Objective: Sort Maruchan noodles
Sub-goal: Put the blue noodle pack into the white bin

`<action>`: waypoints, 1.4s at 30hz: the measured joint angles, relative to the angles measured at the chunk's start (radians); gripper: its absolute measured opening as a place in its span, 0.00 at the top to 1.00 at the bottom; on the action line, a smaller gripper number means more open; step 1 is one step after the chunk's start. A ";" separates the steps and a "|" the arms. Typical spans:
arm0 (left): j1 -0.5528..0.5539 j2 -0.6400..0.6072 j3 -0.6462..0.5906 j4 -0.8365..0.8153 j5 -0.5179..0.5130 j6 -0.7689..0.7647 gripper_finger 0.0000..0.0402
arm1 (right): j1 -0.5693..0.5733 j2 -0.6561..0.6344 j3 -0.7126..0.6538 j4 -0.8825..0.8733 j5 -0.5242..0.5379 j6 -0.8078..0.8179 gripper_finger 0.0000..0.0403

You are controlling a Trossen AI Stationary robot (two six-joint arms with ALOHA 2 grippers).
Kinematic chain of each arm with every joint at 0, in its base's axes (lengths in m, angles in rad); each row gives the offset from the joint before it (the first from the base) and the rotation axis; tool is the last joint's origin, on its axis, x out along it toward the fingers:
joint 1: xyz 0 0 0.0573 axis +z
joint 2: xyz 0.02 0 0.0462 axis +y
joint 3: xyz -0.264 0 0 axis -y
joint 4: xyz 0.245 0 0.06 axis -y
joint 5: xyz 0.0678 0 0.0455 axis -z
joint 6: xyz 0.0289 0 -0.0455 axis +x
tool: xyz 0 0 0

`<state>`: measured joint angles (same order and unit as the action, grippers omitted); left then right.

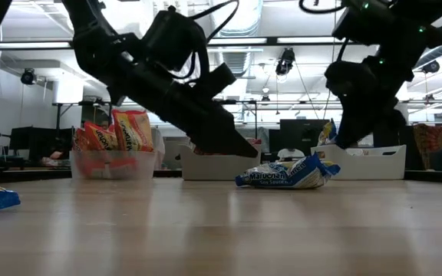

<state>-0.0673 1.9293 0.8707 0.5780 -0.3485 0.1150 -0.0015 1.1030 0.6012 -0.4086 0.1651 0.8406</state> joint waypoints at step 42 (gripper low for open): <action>0.020 0.083 -0.009 0.009 -0.004 -0.065 0.62 | -0.114 0.387 -0.217 1.037 -0.149 0.103 0.39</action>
<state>-0.0475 2.0125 0.8616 0.5871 -0.3527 0.0503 -0.1158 1.4897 0.3844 0.6286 0.0165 0.9436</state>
